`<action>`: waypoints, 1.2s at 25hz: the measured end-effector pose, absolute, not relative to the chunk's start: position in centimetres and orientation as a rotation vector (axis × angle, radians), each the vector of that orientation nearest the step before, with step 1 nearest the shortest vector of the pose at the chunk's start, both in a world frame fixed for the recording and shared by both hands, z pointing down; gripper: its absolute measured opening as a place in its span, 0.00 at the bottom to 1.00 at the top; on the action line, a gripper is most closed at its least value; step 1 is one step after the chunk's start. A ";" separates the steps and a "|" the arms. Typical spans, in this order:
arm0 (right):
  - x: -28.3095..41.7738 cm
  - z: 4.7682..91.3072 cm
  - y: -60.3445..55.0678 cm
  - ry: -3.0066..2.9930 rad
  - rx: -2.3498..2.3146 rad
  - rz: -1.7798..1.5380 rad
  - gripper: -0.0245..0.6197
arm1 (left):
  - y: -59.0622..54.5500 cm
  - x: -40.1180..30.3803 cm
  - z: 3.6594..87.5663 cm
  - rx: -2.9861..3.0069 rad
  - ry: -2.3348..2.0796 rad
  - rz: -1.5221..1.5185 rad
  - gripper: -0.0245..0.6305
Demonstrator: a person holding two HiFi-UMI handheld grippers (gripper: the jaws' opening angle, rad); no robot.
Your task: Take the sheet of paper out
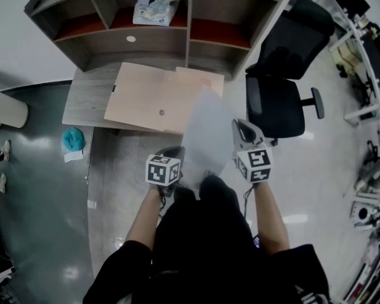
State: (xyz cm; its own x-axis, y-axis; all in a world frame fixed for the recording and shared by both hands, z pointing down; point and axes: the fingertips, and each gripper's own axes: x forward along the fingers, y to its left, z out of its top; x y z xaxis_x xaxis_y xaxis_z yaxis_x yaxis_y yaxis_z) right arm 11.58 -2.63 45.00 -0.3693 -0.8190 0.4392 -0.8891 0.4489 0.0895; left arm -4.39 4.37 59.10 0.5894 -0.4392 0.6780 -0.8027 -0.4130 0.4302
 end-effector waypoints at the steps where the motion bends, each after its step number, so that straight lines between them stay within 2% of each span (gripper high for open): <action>1: 11.8 44.8 -2.7 -2.278 1.434 0.214 0.06 | 4.4 -4.2 59.0 2.054 -0.985 0.600 0.11; 7: 13.3 42.7 -4.0 -2.273 1.405 0.089 0.06 | 4.2 -2.2 58.5 2.039 -1.010 0.561 0.11; 18: 18.5 39.2 -6.1 -2.306 1.430 0.019 0.06 | 1.6 3.9 55.7 2.073 -1.051 0.480 0.11; 30: 21.9 38.3 -6.7 -2.300 1.519 0.008 0.06 | 1.8 6.7 54.9 2.115 -1.015 0.500 0.11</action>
State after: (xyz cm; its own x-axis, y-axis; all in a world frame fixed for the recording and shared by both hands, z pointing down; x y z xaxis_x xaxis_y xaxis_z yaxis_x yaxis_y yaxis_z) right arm 21.92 -6.68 38.33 -0.3413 -0.8849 0.3170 -0.8871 0.4148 0.2026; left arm 6.70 1.77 54.94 0.6137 -0.5070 0.6052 -0.7888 -0.4257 0.4433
